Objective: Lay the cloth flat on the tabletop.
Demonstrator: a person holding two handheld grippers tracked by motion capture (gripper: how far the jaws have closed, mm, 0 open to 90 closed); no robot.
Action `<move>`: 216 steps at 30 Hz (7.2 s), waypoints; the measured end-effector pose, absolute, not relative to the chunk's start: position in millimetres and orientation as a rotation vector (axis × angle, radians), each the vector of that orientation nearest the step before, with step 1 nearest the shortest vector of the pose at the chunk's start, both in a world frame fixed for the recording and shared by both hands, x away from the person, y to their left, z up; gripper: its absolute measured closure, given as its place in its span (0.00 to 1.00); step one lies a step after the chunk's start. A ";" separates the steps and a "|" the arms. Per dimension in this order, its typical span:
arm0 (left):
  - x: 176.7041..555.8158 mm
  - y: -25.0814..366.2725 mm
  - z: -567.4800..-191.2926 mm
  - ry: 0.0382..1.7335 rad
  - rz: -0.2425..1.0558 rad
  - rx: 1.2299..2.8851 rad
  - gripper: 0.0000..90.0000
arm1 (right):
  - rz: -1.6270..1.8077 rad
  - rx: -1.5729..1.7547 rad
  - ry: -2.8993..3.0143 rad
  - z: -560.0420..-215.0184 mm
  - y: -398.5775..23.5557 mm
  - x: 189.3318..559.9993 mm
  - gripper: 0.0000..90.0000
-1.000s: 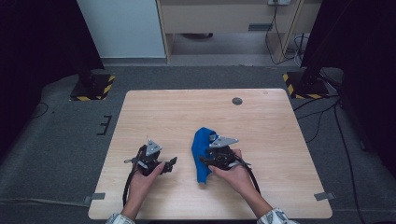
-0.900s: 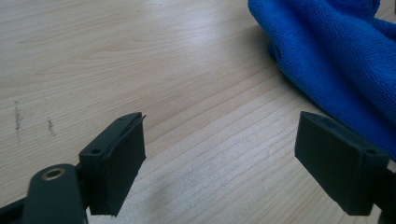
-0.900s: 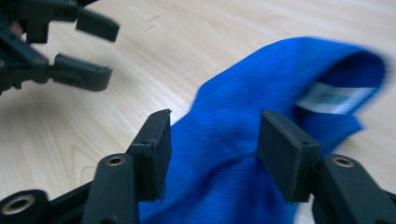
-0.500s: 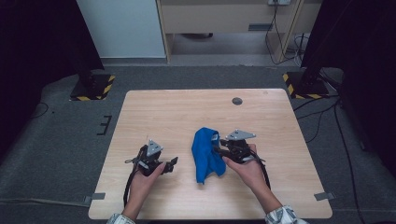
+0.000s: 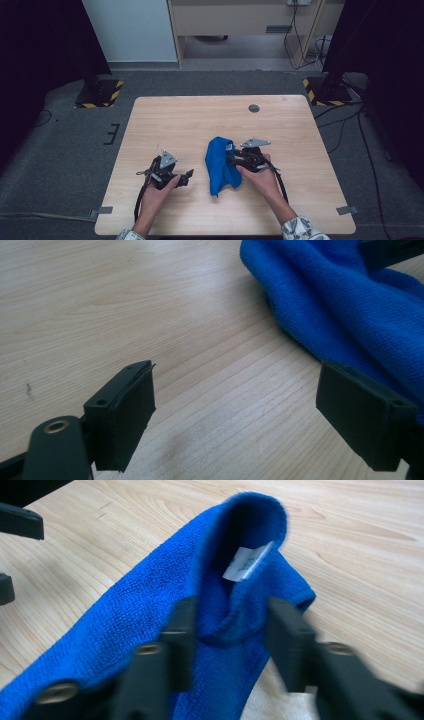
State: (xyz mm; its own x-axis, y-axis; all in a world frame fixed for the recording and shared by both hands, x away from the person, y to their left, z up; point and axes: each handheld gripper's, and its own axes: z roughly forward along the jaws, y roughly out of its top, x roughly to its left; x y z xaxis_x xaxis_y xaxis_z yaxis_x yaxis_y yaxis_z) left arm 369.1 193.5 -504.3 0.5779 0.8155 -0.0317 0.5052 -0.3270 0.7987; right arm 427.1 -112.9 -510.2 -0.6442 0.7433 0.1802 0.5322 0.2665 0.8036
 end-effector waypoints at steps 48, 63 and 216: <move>389.8 108.7 -510.1 0.840 0.379 2.083 0.95 | 1.203 1.056 2.244 -490.9 -131.3 399.0 0.98; 427.3 130.3 -507.2 0.933 0.367 2.030 0.96 | 1.115 1.080 2.284 -486.7 -165.0 388.6 0.98; 396.8 173.9 -520.5 1.050 0.467 2.083 0.89 | 1.159 1.269 2.270 -505.1 -204.5 406.6 0.93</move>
